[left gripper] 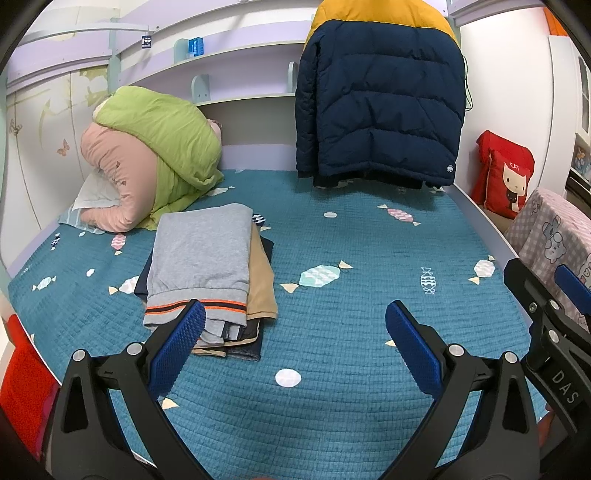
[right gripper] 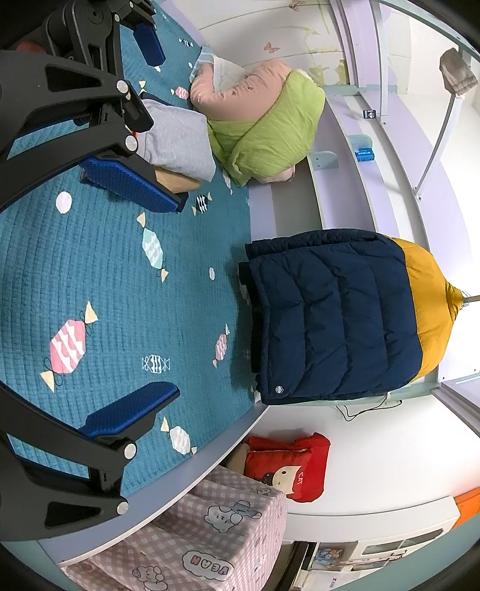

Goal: Fold large clothes

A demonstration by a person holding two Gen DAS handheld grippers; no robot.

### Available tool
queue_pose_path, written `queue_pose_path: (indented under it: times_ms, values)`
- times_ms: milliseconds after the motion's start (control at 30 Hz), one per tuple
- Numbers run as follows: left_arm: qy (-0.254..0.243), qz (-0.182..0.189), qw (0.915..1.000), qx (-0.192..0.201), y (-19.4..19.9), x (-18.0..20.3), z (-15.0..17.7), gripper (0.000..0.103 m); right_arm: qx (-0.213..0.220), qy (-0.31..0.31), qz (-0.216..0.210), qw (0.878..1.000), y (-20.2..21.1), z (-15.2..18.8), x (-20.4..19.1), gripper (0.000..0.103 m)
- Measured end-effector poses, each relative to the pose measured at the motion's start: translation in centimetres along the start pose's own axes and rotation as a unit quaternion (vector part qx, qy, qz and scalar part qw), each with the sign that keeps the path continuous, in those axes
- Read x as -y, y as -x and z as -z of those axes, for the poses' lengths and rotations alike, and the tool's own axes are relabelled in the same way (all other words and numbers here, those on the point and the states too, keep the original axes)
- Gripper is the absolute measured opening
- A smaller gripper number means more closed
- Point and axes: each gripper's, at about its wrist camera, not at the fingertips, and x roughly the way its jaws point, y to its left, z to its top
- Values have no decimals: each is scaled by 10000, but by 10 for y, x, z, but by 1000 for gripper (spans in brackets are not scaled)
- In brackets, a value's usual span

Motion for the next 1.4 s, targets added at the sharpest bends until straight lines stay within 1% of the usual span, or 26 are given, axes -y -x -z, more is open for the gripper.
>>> queue_pose_path:
  times_ms: [200, 400, 767, 900, 1000, 1100, 1133, 1167, 1233, 1267, 1300, 1400]
  values:
    - [-37, 12, 10000, -19, -1, -1, 3, 98, -34, -38, -44, 10000, -2, 0, 3, 90]
    - [-196, 53, 9998, -15, 0, 3, 10, 98, -44, -3, -102, 9999, -2, 0, 3, 90]
    - [-174, 81, 9998, -59, 0, 3, 10, 98, -76, 22, -114, 9999, -4, -3, 5, 90]
    - [-112, -4, 9998, -180, -4, -3, 13, 98, -127, 53, -155, 9998, -5, -1, 2, 90]
    - [-3, -41, 9991, -427, -11, -11, 18, 98, -290, 62, -211, 9993, -13, 1, -2, 90]
    - [194, -115, 9966, -793, -22, -26, 28, 98, -564, 66, -326, 9979, -24, 6, -11, 90]
    - [312, -181, 9946, -977, -28, -34, 31, 98, -712, 93, -403, 9966, -30, 8, -17, 90]
    - [383, -217, 9931, -1083, -31, -40, 34, 98, -801, 124, -449, 9957, -34, 10, -21, 90]
    - [686, -330, 9863, -1461, -41, -61, 46, 98, -1029, 222, -563, 9928, -43, 16, -35, 90]
    - [800, -378, 9836, -1569, -44, -69, 51, 98, -1148, 280, -631, 9910, -48, 19, -43, 90]
    - [1001, -478, 9785, -1740, -47, -84, 59, 98, -1312, 362, -729, 9880, -56, 22, -54, 90]
    - [1366, -758, 9682, -1956, -51, -115, 75, 98, -1599, 529, -940, 9812, -70, 31, -81, 90]
